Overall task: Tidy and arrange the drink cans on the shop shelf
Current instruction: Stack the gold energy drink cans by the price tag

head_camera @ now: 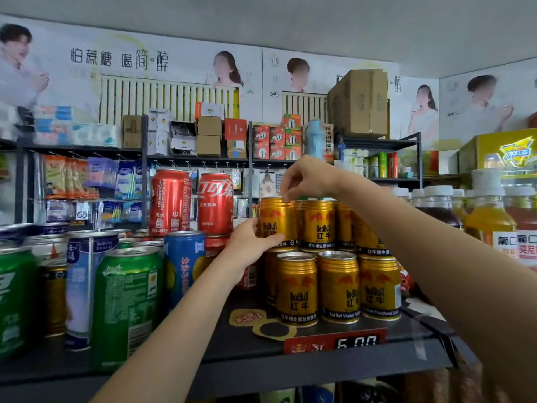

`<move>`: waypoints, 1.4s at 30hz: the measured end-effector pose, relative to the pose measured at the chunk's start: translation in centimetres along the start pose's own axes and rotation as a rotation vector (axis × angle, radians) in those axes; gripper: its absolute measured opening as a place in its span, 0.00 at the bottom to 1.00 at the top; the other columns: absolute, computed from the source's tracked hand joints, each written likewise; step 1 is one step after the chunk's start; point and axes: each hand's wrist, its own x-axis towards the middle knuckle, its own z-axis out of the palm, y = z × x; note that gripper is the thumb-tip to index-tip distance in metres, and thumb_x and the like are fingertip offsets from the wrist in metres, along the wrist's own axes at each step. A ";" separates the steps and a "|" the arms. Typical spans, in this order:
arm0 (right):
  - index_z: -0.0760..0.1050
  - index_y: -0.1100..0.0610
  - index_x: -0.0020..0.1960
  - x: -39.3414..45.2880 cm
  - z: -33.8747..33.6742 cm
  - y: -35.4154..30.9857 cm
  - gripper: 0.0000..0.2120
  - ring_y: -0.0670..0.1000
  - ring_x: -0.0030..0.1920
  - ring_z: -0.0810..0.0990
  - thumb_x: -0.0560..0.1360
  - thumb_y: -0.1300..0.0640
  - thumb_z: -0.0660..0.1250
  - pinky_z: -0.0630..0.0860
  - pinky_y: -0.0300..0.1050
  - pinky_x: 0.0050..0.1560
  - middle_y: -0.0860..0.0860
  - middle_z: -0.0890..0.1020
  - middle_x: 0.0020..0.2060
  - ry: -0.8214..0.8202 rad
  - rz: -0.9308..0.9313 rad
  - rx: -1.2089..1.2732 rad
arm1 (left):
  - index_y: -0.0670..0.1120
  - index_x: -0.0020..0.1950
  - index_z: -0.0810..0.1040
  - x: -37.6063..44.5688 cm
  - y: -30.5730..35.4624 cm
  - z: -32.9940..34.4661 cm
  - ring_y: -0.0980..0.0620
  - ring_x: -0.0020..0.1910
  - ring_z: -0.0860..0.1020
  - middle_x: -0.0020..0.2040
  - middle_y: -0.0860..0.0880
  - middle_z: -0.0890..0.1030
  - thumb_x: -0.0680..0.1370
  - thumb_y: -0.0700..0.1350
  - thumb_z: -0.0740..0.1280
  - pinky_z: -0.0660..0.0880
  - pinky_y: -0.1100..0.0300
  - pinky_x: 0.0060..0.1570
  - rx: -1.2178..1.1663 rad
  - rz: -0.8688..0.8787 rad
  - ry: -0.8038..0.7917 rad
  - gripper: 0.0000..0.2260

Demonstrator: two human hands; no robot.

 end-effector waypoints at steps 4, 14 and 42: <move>0.80 0.60 0.44 0.4 -0.1 0.6 0.03 0.39 0.36 0.75 0.71 0.65 0.69 0.70 0.28 0.36 0.44 0.78 0.35 -0.044 0.011 -0.115 | 0.45 0.64 0.69 0.9 -0.6 0.9 0.50 0.60 0.73 0.62 0.48 0.75 0.69 0.47 0.75 0.71 0.55 0.59 0.074 0.005 0.088 0.27; 0.79 0.56 0.45 -0.1 0.3 1.2 0.06 0.42 0.40 0.74 0.70 0.56 0.72 0.68 0.32 0.37 0.45 0.78 0.39 -0.024 0.017 -0.099 | 0.45 0.66 0.61 1.6 -0.3 1.7 0.48 0.62 0.71 0.64 0.46 0.71 0.69 0.50 0.74 0.68 0.57 0.52 0.176 0.018 0.120 0.32; 0.77 0.56 0.45 4.2 2.0 2.2 0.05 0.54 0.56 0.74 0.71 0.58 0.71 0.68 0.50 0.57 0.52 0.80 0.49 0.191 0.070 -0.477 | 0.43 0.64 0.66 7.0 -0.2 2.2 0.45 0.58 0.75 0.59 0.45 0.76 0.68 0.54 0.74 0.72 0.54 0.50 0.565 -0.040 0.321 0.31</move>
